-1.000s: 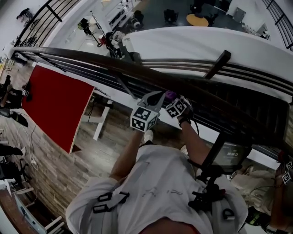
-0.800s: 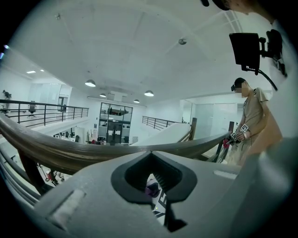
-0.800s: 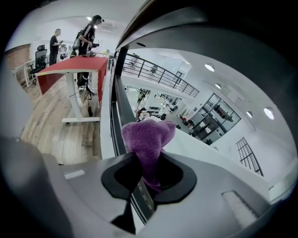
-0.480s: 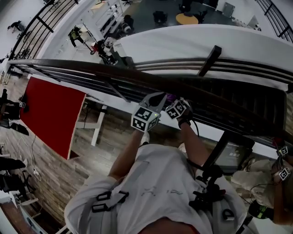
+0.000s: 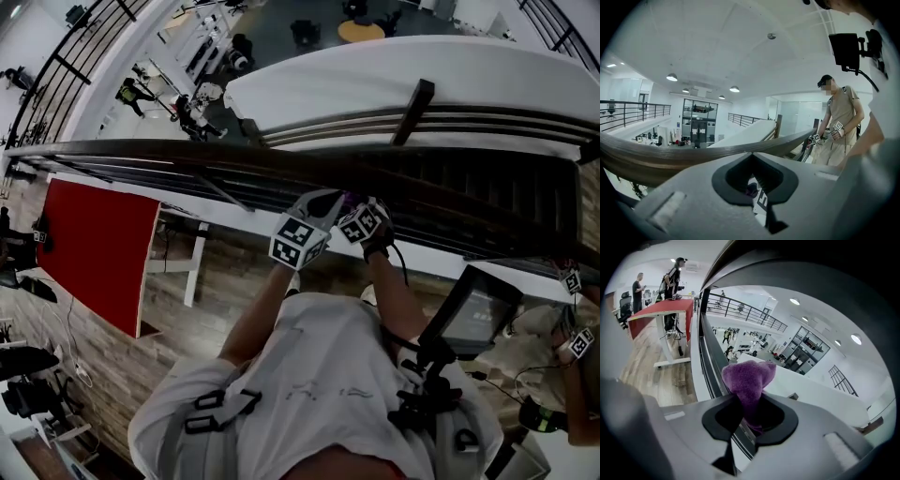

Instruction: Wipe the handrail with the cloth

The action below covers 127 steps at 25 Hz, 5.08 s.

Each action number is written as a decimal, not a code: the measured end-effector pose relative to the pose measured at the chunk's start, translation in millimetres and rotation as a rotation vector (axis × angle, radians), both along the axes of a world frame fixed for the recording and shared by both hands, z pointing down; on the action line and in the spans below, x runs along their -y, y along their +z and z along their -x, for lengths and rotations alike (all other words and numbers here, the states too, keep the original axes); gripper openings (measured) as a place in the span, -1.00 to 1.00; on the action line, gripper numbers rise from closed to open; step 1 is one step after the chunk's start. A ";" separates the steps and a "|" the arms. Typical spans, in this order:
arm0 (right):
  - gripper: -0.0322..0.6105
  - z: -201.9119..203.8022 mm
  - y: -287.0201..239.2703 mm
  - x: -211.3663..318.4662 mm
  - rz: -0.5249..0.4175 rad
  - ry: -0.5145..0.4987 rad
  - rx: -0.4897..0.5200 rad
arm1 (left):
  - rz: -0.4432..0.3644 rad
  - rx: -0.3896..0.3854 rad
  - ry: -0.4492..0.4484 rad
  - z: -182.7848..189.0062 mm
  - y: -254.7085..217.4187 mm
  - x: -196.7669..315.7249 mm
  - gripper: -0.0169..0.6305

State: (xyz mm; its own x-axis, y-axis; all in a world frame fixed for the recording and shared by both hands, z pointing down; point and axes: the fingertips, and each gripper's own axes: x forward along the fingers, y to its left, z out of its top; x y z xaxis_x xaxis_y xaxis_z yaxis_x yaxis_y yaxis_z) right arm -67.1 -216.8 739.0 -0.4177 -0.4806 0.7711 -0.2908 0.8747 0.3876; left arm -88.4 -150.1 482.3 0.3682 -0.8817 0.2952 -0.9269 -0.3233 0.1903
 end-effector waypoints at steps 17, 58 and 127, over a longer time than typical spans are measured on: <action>-0.68 -100.6 -6.0 20.0 -0.027 0.135 0.017 | 0.003 -0.004 0.213 -110.0 3.4 28.4 -0.95; -0.68 -523.2 -35.6 158.8 -0.075 0.758 0.153 | 0.063 -0.100 0.710 -427.7 41.7 79.4 -0.95; -0.67 432.2 153.0 -169.4 -0.153 -0.551 -0.122 | 0.257 -0.195 -0.706 319.6 156.8 -251.8 -0.95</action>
